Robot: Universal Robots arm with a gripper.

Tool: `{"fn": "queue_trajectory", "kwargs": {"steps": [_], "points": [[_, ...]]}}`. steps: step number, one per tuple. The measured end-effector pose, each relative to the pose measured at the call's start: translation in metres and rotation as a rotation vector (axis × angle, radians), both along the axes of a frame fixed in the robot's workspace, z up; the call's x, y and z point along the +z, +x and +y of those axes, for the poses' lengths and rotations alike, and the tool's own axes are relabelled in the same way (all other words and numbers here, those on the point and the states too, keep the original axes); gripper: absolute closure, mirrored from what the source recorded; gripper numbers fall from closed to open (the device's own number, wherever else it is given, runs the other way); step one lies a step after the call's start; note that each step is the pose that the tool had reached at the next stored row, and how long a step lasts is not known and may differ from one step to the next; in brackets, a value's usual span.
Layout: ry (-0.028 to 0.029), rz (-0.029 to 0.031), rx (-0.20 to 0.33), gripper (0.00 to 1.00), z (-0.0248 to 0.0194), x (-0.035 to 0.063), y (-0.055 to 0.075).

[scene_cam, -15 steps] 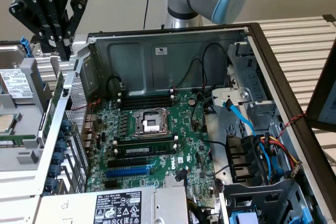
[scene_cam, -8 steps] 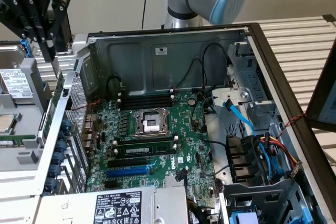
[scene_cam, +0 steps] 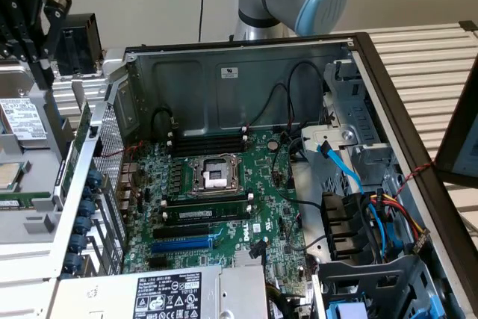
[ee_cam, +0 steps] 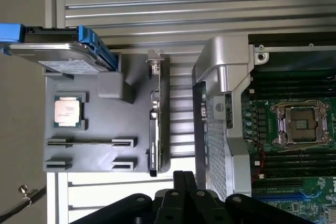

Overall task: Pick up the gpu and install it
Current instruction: 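Reach for the gpu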

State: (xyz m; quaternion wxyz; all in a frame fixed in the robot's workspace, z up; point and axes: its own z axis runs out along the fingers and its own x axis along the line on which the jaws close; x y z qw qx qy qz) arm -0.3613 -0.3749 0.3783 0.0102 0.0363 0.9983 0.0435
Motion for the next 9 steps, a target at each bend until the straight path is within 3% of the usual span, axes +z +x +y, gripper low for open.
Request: {"fn": "queue_trajectory", "kwargs": {"steps": [9], "points": [[0.0001,0.0,0.0,0.89,0.0044,-0.0029,-0.029]]}}
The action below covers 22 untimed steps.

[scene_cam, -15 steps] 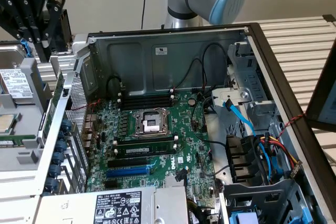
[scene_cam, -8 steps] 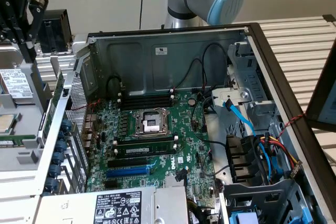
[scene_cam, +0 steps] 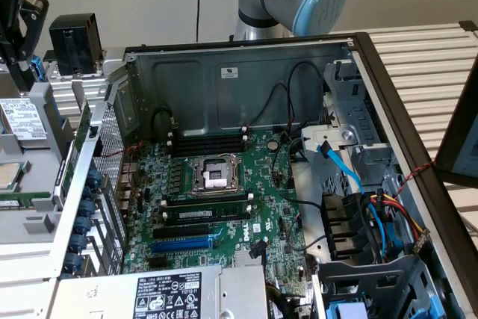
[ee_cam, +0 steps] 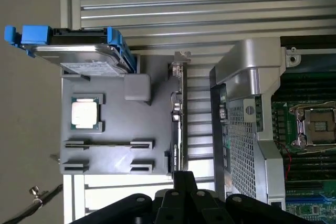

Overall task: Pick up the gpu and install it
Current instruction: 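Reach for the gpu, then pick up the gpu and move the gpu toward the slot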

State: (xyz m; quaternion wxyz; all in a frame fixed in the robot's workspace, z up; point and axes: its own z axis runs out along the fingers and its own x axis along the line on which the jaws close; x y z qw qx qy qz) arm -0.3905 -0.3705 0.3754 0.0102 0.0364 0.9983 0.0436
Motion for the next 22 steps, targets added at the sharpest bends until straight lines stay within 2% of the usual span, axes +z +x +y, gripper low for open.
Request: {"fn": "queue_trajectory", "kwargs": {"steps": [8,22], "points": [[0.0006,0.0,0.0,0.89,0.0,-0.0009,-0.017],[0.0011,-0.0014,0.0,0.89,0.0,-0.0014,-0.018]]}}
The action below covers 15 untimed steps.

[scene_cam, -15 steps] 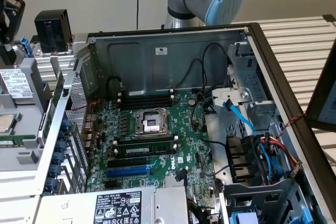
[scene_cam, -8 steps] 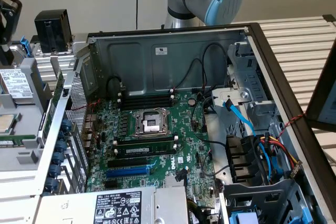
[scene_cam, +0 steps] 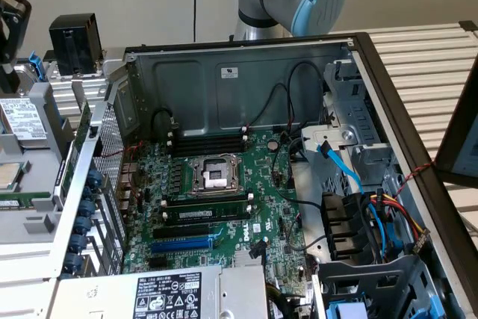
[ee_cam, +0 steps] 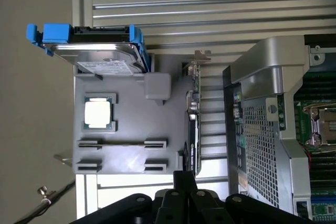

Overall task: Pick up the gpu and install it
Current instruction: 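Pick up the gpu and move the gpu toward the slot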

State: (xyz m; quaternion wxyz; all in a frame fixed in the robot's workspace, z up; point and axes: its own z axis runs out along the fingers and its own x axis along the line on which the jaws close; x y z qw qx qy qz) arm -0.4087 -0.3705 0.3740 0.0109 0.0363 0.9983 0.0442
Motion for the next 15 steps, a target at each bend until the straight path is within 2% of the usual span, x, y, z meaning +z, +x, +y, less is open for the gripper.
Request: {"fn": "queue_trajectory", "kwargs": {"steps": [2,3,4,5,6,7,10,11,12,15], "points": [[-0.0001,-0.0005,0.0,0.88,0.0,0.0,-0.0001],[0.0,-0.0008,0.0,0.82,0.0,-0.0001,-0.0001],[0.0,-0.0012,0.0,0.82,0.0,-0.0001,-0.0002],[-0.0001,-0.0018,0.0,0.76,0.0,-0.0002,-0.0002],[-0.0001,-0.002,0.0,0.76,0.0,-0.0002,-0.0002],[-0.0002,-0.0029,0.0,0.7,0.0,-0.0004,-0.0002],[-0.0003,-0.0152,0.0,0.58,0.0001,-0.0021,-0.0003],[-0.0004,-0.0208,0.0,0.58,0.0002,-0.0028,-0.0003],[-0.0004,-0.0258,0.0,0.52,0.0002,-0.0035,-0.0003],[-0.0004,-0.0308,-0.004,0.52,0.0003,-0.0077,-0.0012]]}}
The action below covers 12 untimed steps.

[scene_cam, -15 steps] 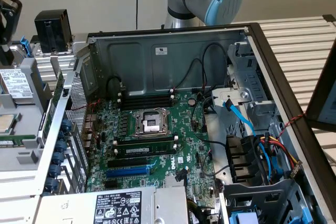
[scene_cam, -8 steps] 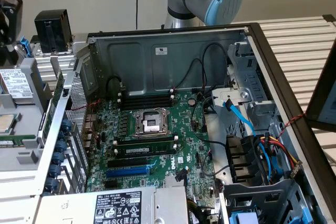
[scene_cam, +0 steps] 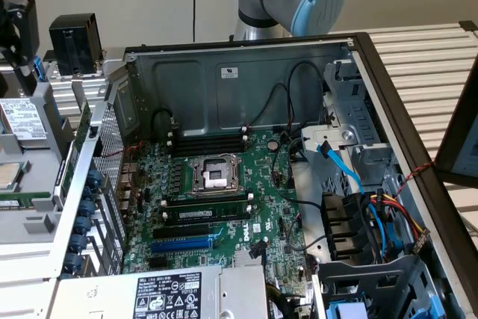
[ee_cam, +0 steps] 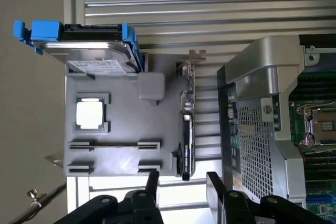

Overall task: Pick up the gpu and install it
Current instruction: 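Pick up the gpu and move the gpu toward the slot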

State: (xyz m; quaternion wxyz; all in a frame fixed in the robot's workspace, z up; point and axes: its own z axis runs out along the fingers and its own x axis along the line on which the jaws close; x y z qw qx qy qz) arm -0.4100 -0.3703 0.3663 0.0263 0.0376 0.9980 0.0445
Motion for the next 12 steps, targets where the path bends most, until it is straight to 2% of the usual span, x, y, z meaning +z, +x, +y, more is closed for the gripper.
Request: {"fn": "queue_trajectory", "kwargs": {"steps": [5,9,10,12], "points": [[0.0001,-0.0015,-0.009,0.52,0.0009,-0.0089,-0.001],[0.0026,-0.0017,-0.034,0.52,0.001,-0.0149,0.0],[0.0052,-0.0017,-0.042,0.52,0.001,-0.016,0.0],[0.0147,-0.002,-0.051,0.52,0.001,-0.0175,0.0]]}}
